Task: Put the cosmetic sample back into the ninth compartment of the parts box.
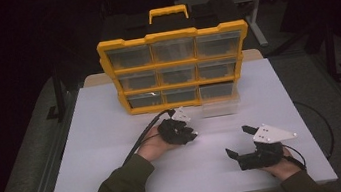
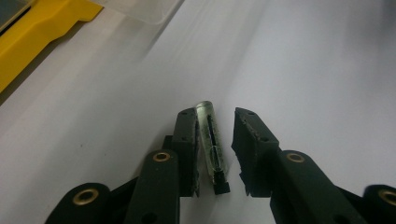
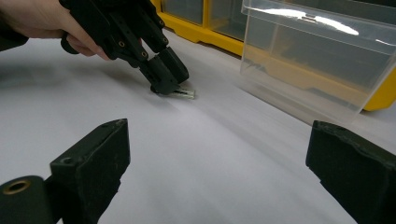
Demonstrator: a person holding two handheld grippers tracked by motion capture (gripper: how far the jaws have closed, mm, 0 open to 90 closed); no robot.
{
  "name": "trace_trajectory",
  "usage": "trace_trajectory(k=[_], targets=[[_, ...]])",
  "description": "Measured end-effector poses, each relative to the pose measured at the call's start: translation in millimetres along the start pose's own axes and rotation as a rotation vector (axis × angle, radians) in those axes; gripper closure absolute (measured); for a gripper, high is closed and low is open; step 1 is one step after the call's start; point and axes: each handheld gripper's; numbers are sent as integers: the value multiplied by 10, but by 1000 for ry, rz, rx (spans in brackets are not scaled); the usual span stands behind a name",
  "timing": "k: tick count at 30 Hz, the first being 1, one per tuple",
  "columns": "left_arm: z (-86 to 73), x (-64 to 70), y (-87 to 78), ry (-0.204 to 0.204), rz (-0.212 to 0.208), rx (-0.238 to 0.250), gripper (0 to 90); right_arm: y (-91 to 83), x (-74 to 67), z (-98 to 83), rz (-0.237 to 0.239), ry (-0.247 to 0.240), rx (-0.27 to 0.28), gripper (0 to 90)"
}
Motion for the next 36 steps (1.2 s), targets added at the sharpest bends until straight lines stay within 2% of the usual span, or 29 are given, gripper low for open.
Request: trace_trajectory(k=[2, 3, 5, 12, 14, 18, 22, 23, 25, 26, 28, 30, 31, 32, 35, 36], targets=[[1, 18, 15, -13, -2, 6, 725, 0, 1, -1, -1, 1, -1, 55], [3, 45, 43, -52, 1, 39, 731, 0, 1, -1, 0, 2, -1, 55], [2, 64, 58, -83, 0, 42, 742, 0, 1, 0, 0, 2, -1, 55], [2, 64, 74, -81, 4, 29, 785, -1, 2, 0, -1, 1, -2, 55], [1, 58, 71, -60, 8, 8, 786, 0, 2, -1, 0, 1, -2, 55], [0, 67, 81, -63, 13, 8, 791, -3, 7, 1, -1, 0, 1, 55], [-1, 68, 87, -85, 8, 15, 801, -4, 7, 1, 1, 0, 1, 55], [-1, 61, 80, -72, 7, 6, 801, -3, 7, 1, 1, 0, 1, 55], [0, 68, 86, -85, 8, 14, 803, -3, 6, 0, 1, 0, 1, 55], [0, 59, 78, -72, 5, 4, 805, -3, 6, 0, 1, 0, 1, 55], [-3, 64, 87, -92, 7, 21, 807, -3, 7, 0, 1, 0, 0, 55], [-6, 38, 67, -70, -3, -1, 809, -5, 11, 1, 2, -6, -1, 55], [-7, 53, 81, -96, -1, 19, 809, -5, 11, 1, 2, -6, -1, 55], [-7, 51, 78, -97, -3, 17, 809, -5, 11, 1, 2, -5, -1, 55], [-11, 44, 71, -95, -3, 14, 809, -5, 11, 0, 2, -4, 0, 55], [-13, 22, 50, -68, -7, -11, 809, -4, 12, 0, 3, -6, 0, 55]])
Point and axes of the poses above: each handheld gripper's, and its own axes: y roughly forward along the jaws, z roughly out of its top, x roughly to its right, and after that the axes turned 5 degrees about y, right-handed
